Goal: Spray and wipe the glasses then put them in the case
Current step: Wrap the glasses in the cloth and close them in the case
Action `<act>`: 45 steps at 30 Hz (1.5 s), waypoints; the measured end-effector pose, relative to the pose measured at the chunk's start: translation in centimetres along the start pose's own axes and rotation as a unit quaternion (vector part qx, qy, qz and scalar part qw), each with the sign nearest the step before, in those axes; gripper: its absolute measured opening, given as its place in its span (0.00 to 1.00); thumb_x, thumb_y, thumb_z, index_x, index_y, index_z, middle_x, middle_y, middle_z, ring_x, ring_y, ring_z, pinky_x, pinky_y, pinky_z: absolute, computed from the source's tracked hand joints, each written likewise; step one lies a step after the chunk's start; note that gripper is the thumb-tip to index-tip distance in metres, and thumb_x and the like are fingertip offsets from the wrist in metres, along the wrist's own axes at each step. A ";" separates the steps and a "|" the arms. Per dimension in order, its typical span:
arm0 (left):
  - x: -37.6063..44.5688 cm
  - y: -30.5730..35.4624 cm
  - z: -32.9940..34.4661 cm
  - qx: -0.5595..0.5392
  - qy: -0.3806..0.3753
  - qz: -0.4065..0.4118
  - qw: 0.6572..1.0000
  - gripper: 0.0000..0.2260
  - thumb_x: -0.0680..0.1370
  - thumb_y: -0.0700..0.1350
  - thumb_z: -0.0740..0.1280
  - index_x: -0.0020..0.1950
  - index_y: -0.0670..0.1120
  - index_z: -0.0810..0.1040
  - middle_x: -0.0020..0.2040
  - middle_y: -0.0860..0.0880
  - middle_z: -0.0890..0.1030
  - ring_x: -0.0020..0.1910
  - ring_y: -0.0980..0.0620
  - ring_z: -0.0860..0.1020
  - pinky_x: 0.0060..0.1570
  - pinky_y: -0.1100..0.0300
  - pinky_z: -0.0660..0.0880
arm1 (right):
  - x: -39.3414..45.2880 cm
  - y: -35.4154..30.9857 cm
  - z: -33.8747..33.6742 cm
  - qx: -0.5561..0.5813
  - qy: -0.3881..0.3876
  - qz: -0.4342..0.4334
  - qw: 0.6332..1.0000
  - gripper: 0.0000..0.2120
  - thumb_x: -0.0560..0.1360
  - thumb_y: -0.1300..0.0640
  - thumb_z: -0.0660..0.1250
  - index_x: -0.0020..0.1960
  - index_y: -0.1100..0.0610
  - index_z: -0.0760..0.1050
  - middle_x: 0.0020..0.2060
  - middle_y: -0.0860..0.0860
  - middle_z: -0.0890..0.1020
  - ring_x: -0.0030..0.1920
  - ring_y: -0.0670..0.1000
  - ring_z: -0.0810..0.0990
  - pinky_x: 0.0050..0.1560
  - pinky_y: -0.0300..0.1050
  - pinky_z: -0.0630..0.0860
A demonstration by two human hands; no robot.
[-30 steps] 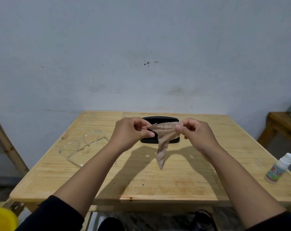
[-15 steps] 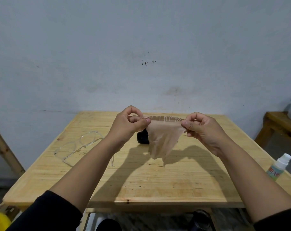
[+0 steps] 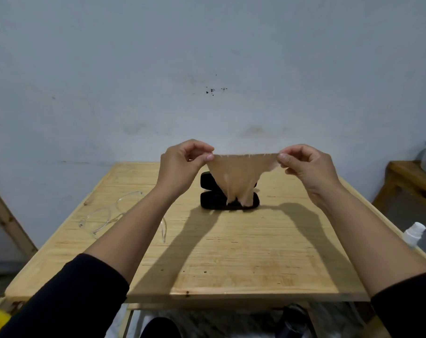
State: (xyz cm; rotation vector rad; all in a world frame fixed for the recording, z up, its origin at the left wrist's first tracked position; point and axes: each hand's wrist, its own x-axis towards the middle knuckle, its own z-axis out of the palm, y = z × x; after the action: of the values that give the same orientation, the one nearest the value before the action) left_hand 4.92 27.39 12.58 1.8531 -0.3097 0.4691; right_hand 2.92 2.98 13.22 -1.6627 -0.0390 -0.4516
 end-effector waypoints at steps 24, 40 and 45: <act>-12.2 -5.2 -1.6 0.179 -0.220 0.084 0.955 0.15 0.71 0.58 0.67 0.53 0.53 0.82 0.48 0.58 0.83 0.45 0.63 0.80 0.48 0.67 0.76 | -10.8 6.7 -4.3 -0.326 -0.207 -0.002 0.922 0.08 0.73 0.55 0.70 0.51 0.52 0.82 0.49 0.47 0.83 0.46 0.42 0.80 0.45 0.31 0.73; -7.5 -9.0 3.1 0.359 -0.213 0.040 0.908 0.14 0.77 0.52 0.64 0.60 0.48 0.77 0.56 0.48 0.80 0.55 0.50 0.75 0.54 0.59 0.71 | -6.8 9.3 2.8 -0.453 -0.185 -0.028 0.872 0.15 0.78 0.58 0.60 0.64 0.55 0.75 0.61 0.52 0.79 0.61 0.51 0.75 0.57 0.37 0.66; -7.3 -9.6 2.7 0.362 -0.213 0.033 0.907 0.16 0.77 0.52 0.64 0.61 0.48 0.77 0.58 0.48 0.80 0.57 0.49 0.75 0.57 0.57 0.71 | -6.2 9.9 2.7 -0.457 -0.176 -0.036 0.871 0.15 0.77 0.58 0.62 0.62 0.55 0.77 0.59 0.52 0.81 0.59 0.51 0.77 0.55 0.36 0.66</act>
State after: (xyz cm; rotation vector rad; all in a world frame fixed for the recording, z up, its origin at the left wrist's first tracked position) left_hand 3.08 27.80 0.38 2.6876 -0.5425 0.2227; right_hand 0.74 5.52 1.67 -2.6800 -0.1802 -0.2093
